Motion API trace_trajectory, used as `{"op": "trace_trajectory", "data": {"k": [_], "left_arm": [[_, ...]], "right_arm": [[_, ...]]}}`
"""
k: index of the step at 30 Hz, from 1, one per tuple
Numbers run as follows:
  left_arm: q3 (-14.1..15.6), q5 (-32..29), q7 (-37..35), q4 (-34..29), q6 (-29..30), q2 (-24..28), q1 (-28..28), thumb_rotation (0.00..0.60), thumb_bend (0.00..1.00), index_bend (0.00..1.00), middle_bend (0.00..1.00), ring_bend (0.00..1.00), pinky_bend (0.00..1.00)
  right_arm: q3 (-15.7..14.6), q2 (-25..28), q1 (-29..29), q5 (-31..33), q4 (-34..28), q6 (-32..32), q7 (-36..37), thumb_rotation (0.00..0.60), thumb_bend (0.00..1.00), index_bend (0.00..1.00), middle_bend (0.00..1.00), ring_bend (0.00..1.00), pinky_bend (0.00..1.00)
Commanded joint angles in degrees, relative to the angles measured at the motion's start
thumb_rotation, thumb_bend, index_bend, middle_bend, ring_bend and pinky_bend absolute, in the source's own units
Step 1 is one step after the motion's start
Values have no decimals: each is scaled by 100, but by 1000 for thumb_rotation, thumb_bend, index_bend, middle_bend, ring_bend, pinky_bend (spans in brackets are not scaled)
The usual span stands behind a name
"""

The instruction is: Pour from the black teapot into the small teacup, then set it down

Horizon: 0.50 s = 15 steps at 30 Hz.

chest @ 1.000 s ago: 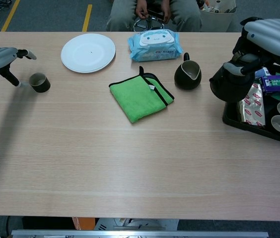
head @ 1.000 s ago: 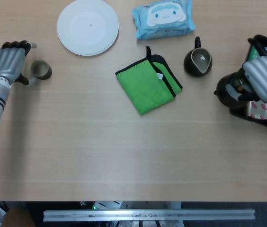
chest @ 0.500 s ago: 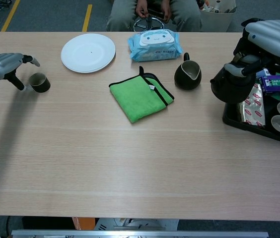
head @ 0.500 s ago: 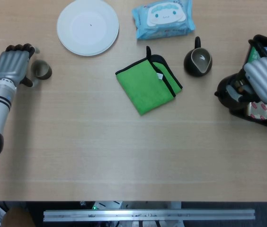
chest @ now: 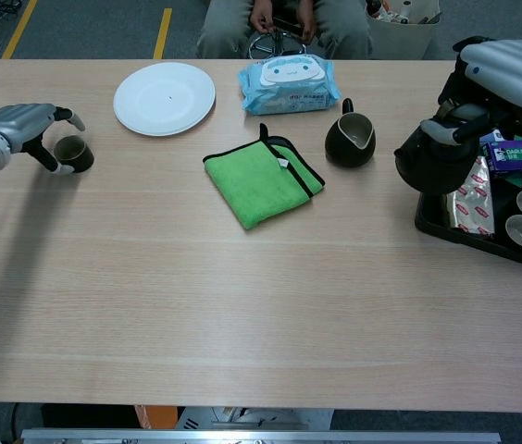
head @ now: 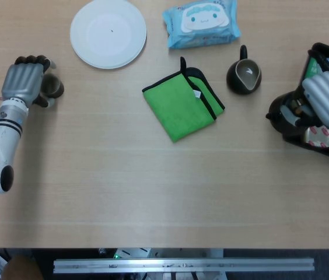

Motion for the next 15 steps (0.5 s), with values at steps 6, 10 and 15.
{"op": "trace_trajectory", "data": {"k": [6,10,15], "left_arm": [[-21,76,-91,227,-16,-151,-16,600,207,259,190,131,126],[-21,127,-110,327,-8,-203,-20,600,207,263,191,132,126],[-22,188,-137,412,28,-247,-12,600,207,287,198,132,126]], "right_arm": [[-4,9,-16,14,5,-2,15,460,366,1000,965,882,35],[-2,5,-14,6,16,-14,31,461,366,1000,965,882,35],[0,-3,-13,13,37,-29,42,460,366,1000,965,882,35]]}}
